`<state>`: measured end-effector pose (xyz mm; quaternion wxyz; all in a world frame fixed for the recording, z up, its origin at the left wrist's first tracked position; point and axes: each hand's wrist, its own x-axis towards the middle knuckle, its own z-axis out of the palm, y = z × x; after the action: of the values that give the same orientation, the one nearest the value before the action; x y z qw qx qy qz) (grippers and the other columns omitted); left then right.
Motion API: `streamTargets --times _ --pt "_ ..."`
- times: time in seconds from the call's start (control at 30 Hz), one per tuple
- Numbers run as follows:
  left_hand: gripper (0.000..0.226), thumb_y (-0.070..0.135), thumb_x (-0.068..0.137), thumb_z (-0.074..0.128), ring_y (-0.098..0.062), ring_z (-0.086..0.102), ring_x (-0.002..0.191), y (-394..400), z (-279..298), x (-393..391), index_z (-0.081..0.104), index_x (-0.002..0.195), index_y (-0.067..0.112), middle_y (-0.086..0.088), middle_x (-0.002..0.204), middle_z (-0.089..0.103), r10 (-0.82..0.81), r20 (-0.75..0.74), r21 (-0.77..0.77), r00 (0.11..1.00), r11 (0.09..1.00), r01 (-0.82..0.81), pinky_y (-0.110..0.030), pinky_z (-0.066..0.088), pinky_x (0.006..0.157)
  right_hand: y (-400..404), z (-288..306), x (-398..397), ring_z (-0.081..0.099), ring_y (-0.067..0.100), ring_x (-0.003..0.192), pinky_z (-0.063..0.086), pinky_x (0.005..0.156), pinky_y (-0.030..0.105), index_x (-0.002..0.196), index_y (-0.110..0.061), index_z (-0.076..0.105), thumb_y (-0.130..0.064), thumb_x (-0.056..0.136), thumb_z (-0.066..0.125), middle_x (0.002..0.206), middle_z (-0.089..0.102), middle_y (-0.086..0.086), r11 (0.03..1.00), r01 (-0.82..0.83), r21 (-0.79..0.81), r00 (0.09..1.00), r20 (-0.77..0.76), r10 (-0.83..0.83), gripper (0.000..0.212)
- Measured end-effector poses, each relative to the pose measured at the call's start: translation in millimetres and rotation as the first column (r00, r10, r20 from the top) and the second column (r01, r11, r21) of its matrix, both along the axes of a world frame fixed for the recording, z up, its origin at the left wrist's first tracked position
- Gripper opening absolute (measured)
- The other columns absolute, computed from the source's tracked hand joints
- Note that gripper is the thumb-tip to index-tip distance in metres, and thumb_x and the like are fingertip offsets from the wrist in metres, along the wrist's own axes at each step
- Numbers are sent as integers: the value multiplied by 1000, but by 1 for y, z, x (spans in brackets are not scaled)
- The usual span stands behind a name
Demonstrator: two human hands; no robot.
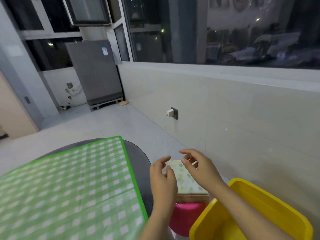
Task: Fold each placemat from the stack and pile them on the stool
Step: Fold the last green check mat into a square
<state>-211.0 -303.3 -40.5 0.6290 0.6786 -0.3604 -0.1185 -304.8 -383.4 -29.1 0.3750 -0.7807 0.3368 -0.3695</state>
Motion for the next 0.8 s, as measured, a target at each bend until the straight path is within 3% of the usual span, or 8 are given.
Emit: streamTargets --times 0.23,0.33,0.57,0.63,0.73,0.8 --pt "31 3 91 50 8 52 95 107 37 50 60 100 31 12 106 55 45 150 -15 988 999 -43 -5 41 71 88 53 50 52 2 67 42 65 10 101 -37 61 -19 89 60 80 59 -11 972 -227 -64 973 38 229 22" --pt "32 2 90 51 7 54 91 154 40 73 59 96 33 10 105 56 71 236 15 969 997 -76 -5 41 68 123 52 75 53 0 68 42 66 10 106 -31 63 -19 89 60 82 58 -12 944 -312 -103 950 -5 313 21" --pt "27 10 90 53 5 56 88 241 9 117 57 95 36 15 104 51 43 367 248 929 958 -143 -14 46 75 180 18 114 53 -1 73 39 68 9 113 -30 60 -24 91 56 84 54 -19 855 -500 -137 847 -281 451 24" --pt "22 12 89 54 4 56 86 258 -4 125 60 97 32 15 103 51 15 378 330 926 932 -150 -11 44 75 188 6 120 51 -1 77 39 70 10 113 -31 59 -26 90 55 86 52 -19 825 -544 -152 806 -367 464 24" --pt "12 17 86 61 0 56 81 277 -17 135 67 94 23 11 95 54 -16 394 410 919 898 -160 -4 38 71 196 -5 122 51 0 82 42 76 17 113 -31 59 -30 91 53 88 51 -20 778 -608 -158 745 -454 489 23" --pt "9 29 80 65 -1 55 83 284 -22 140 70 85 24 11 87 56 -50 369 446 928 886 -129 -10 39 75 200 -11 121 51 3 91 42 82 20 111 -30 61 -34 91 54 94 54 -17 743 -650 -159 702 -500 507 22"
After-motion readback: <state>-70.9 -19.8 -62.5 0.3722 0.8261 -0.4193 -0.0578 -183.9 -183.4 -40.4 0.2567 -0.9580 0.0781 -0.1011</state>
